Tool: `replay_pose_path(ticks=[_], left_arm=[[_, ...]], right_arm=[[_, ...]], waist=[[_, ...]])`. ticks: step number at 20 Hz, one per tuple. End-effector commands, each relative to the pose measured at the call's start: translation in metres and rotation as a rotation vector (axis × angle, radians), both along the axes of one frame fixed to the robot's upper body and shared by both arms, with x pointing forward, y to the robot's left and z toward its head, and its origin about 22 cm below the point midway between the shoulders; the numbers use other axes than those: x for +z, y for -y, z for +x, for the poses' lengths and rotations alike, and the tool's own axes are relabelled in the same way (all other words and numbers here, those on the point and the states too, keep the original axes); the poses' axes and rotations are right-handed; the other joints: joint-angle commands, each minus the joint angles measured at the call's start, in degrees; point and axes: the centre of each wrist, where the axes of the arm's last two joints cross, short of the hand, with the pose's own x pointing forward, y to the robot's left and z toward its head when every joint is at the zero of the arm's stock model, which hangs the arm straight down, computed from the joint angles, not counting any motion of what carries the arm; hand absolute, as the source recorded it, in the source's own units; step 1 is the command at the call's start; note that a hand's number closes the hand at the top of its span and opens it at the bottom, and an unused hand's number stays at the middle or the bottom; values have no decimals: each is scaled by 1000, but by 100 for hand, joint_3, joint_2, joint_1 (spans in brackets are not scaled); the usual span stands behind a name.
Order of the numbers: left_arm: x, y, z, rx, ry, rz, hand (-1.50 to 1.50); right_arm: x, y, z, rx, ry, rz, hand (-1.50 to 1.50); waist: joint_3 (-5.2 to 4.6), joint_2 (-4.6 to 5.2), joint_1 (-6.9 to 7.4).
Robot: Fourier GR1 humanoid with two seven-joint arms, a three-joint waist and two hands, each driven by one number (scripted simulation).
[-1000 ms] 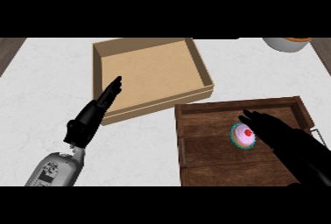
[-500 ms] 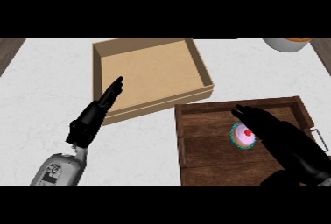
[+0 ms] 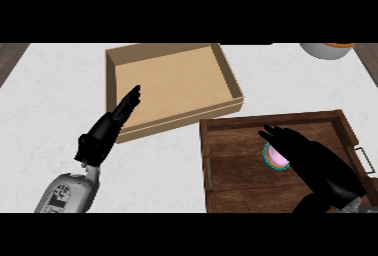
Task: Pick the cupcake from the tray and place it in the cardboard box
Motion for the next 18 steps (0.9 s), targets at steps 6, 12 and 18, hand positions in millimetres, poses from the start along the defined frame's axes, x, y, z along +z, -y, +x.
replay_pose_path(ticks=[6, 12, 18], left_arm=[[-15, 9, -12, -2, 8, 16, 0], [-11, -1, 7, -2, -11, 2, 0], [0, -20, 7, 16, -1, -15, 0]], right_arm=[[-21, 7, 11, 2, -41, -38, -150], [-29, -3, 16, -14, -14, -99, -150], [-51, -12, 22, -11, -26, -81, 150]], waist=[[0, 2, -2], [0, 4, -4], [0, 4, 4]])
